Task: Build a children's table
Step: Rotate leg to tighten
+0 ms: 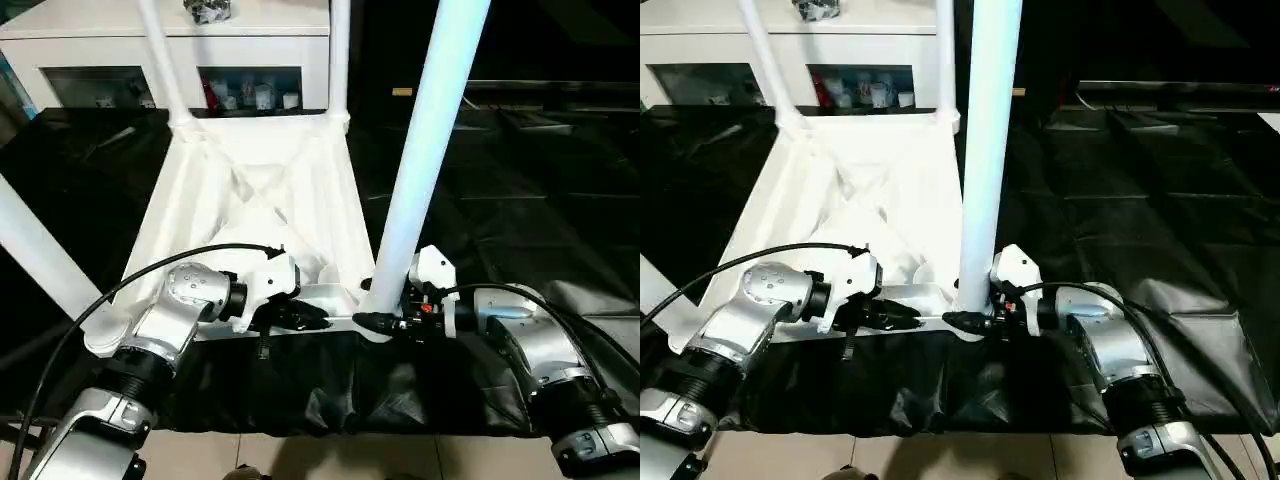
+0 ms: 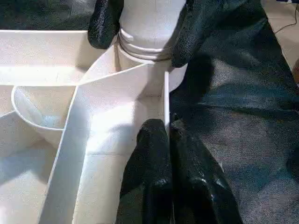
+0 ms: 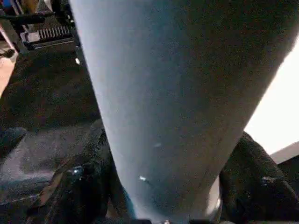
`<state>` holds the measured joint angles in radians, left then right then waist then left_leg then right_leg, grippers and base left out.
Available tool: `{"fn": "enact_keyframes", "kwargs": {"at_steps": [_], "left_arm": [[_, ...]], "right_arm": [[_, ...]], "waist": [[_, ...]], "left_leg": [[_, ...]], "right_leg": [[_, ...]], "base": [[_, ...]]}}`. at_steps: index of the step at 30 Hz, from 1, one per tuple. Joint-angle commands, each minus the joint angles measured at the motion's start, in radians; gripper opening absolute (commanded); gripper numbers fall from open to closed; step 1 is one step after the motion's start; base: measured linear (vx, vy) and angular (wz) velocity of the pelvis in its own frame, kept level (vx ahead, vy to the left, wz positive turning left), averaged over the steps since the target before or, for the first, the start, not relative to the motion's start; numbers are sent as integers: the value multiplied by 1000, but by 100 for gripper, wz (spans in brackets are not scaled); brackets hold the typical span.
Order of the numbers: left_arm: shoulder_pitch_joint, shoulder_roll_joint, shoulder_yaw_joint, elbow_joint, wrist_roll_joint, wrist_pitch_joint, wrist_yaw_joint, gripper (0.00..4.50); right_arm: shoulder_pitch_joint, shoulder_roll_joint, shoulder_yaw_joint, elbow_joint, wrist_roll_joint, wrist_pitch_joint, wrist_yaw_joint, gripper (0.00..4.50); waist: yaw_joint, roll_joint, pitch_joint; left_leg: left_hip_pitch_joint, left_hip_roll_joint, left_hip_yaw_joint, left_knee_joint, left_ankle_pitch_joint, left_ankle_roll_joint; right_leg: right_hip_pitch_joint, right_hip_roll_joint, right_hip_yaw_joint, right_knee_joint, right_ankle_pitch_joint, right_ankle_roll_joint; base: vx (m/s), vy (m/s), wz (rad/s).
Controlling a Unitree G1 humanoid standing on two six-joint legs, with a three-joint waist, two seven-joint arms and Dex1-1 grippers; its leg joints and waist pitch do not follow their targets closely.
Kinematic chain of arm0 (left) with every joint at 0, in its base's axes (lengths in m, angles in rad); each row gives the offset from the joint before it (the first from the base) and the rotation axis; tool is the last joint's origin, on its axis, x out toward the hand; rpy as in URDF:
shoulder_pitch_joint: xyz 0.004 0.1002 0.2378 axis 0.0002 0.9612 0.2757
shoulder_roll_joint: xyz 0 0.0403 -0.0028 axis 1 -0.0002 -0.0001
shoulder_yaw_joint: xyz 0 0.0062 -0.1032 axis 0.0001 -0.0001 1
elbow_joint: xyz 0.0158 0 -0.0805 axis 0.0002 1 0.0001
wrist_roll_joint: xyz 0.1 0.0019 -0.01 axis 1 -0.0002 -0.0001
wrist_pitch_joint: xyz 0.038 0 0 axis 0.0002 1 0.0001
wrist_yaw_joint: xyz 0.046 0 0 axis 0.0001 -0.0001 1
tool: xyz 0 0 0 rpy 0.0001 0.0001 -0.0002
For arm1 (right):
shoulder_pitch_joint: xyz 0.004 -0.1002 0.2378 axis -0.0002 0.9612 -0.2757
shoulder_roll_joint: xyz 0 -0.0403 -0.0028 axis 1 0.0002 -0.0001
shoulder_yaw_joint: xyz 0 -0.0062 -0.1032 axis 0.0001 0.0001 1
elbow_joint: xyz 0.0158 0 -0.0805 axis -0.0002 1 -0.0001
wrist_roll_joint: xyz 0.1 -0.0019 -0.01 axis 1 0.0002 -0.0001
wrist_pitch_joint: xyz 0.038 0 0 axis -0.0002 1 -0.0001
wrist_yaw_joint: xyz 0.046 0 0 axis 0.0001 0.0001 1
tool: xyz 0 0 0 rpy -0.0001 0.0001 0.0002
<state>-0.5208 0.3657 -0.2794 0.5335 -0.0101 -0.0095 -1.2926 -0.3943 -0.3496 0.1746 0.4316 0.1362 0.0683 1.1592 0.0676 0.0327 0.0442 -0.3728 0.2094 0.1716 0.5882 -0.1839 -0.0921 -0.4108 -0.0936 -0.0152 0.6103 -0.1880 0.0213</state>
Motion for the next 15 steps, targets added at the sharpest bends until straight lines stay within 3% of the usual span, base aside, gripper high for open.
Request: {"fn": "enact_keyframes", "kwargs": {"at_steps": [1,2,3,4,6,8,11,12,15], "left_arm": [[-34,-24,0,8,1,-10,60,0],[-37,-34,2,12,9,-3,86,0],[-41,-52,6,16,22,10,130,0],[-44,-88,14,18,30,35,196,0],[-43,-102,17,17,29,45,215,0],[-41,-139,15,10,41,63,272,0],[-29,-213,5,-17,58,110,367,0],[-26,-249,-1,-26,71,129,422,0],[-19,-283,-8,-39,76,146,460,0]], "right_arm": [[12,35,25,-47,12,20,-31,264],[18,51,23,-44,0,15,-68,264],[24,82,17,-35,-22,14,-141,263],[31,133,6,-15,-54,25,-264,263],[32,151,2,-8,-66,28,-307,263],[31,200,-11,13,-85,31,-415,263],[24,307,-48,45,-116,55,-643,263],[18,347,-46,57,-148,64,-744,263],[14,390,-42,60,-175,57,-816,263]], "waist": [[-1,-12,-64],[-1,-5,-62],[-6,-10,-61],[-8,-7,-59],[-15,-10,-55],[-23,-5,-52],[-37,-6,-50],[-37,0,-50],[-40,-1,-50]], "left_leg": [[8,7,14,-64,-172,77],[7,6,13,-65,-172,72],[7,5,13,-67,-185,61],[8,4,13,-69,-197,53],[10,2,10,-76,-244,21],[11,1,8,-80,-287,6],[7,-1,5,-85,-296,-12],[8,0,3,-85,-294,-16],[9,-3,5,-84,-303,-9]], "right_leg": [[52,-19,11,-59,-70,-273],[51,-20,11,-59,-70,-272],[50,-19,12,-63,-91,-263],[49,-19,12,-65,-109,-259],[48,-21,12,-75,-211,-231],[44,-20,14,-83,-284,-199],[42,-18,14,-87,-305,-181],[41,-18,14,-87,-303,-175],[38,-15,15,-92,-297,-167]], "base": [[0,0,0],[0,0,0],[0,0,0],[0,0,0],[0,0,0],[0,0,0],[0,0,0],[0,0,0],[0,0,0]]}}
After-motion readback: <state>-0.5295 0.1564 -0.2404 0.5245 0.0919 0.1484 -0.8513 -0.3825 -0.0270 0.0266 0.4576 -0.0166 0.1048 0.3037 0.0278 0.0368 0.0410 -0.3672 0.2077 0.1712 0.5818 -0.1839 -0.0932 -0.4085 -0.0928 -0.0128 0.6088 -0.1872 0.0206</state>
